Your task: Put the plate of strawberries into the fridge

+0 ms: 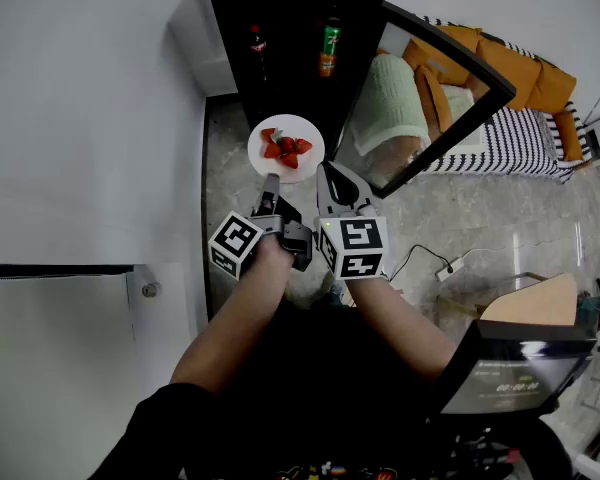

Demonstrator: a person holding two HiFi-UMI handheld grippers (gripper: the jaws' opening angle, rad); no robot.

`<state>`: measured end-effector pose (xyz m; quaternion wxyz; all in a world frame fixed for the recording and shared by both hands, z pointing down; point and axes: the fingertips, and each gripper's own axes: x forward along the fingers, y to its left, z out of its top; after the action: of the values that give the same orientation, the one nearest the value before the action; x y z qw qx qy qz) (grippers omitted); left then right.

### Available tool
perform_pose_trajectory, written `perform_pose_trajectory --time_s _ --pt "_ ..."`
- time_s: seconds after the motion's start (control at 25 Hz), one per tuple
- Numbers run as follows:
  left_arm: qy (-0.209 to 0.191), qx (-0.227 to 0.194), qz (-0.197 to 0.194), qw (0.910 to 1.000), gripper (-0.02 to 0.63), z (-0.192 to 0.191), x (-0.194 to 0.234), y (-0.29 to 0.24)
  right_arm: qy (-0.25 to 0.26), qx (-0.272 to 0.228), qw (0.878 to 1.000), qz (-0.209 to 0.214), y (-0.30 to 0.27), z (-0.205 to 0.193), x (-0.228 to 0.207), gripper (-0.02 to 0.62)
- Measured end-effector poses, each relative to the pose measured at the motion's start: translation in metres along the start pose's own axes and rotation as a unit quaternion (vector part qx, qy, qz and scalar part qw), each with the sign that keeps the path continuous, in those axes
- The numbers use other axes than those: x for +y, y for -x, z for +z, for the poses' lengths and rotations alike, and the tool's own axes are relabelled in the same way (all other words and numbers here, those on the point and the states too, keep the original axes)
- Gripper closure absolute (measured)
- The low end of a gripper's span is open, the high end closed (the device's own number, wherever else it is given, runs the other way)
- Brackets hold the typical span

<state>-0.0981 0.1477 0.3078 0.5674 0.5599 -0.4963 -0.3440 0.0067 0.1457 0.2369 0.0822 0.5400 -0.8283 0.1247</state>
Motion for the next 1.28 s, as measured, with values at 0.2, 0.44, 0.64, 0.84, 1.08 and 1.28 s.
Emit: perform_pose_trajectory --time_s 0.2,0.44,0.64,0.84,1.08,1.28 --pt "0.001 0.0 0.007 1.0 0.597 -0.004 0.007 -0.005 -0.001 0.002 1.0 0.003 -0.004 -0.004 -0.005 0.592" --pt "0.002 -0.004 0.013 0.9999 0.597 -0.018 0.011 -0.009 -0.006 -0.004 1.0 0.006 0.001 -0.008 -0.018 0.592" --pt "-0.001 -0.012 0.009 0.9999 0.597 -0.03 0.004 -0.017 -0.004 -0.005 1.0 0.016 0.004 -0.005 -0.032 0.592" --pt "-0.003 -0.025 0.007 0.9997 0.597 -0.049 0.0 -0.025 -0.001 -0.008 1.0 0.029 0.01 -0.005 -0.052 0.592" --pt "0.002 -0.045 0.005 0.999 0.597 -0.075 -0.002 -0.031 0.008 -0.007 0.999 0.045 0.018 -0.007 -0.078 0.591" --pt "0.001 -0.05 0.01 0.9987 0.597 -0.091 0.004 -0.028 0.007 -0.005 0.999 0.052 0.027 -0.017 -0.091 0.592"
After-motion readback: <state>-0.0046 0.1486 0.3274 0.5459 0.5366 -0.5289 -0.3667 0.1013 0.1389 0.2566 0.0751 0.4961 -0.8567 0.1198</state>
